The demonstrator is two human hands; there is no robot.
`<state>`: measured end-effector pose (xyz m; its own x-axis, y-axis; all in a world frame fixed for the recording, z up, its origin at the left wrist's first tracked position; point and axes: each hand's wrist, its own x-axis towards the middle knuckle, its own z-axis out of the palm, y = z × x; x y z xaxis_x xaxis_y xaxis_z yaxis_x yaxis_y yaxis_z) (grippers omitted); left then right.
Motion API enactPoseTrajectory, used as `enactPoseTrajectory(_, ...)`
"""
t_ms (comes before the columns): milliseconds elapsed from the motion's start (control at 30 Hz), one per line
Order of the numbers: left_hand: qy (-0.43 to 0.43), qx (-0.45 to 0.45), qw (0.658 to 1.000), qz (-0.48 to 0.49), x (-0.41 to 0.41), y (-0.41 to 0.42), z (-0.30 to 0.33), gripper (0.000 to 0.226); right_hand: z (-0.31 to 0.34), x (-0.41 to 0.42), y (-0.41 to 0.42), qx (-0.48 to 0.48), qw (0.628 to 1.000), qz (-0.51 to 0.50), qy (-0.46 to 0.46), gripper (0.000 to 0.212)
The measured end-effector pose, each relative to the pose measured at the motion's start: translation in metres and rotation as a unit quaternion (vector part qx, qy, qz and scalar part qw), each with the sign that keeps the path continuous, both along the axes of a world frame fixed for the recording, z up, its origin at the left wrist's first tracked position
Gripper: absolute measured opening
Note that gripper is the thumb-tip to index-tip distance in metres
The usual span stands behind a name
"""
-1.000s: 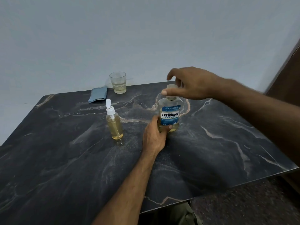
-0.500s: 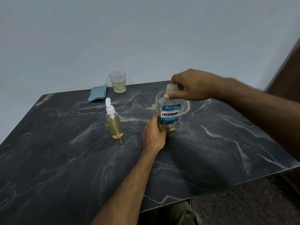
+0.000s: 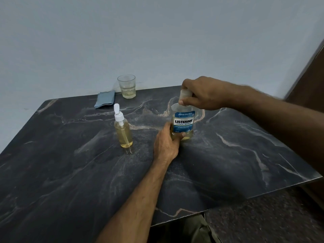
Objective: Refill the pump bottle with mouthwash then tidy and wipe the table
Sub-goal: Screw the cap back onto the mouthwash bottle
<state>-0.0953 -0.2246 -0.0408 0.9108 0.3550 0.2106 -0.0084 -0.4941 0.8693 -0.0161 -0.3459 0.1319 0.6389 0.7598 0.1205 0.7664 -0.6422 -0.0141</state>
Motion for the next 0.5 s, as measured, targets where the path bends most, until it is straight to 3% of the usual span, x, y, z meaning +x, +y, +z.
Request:
enactPoseTrajectory(200, 0.007, -0.012, 1.0, 0.006, -0.001, -0.002, 0.002, 0.043, -0.007, -0.008, 0.005, -0.006, 0.996, -0.041, -0.076, 0.053)
enactPoseTrajectory(367, 0.009, -0.012, 1.0, 0.004, -0.002, -0.001, 0.004, 0.043, 0.008, -0.007, -0.007, -0.016, 0.999, 0.036, 0.015, 0.048)
enactPoseTrajectory(500, 0.004, -0.011, 1.0, 0.015, -0.002, -0.002, 0.002, 0.042, 0.008, -0.006, -0.005, -0.009, 0.997, 0.059, 0.042, 0.031)
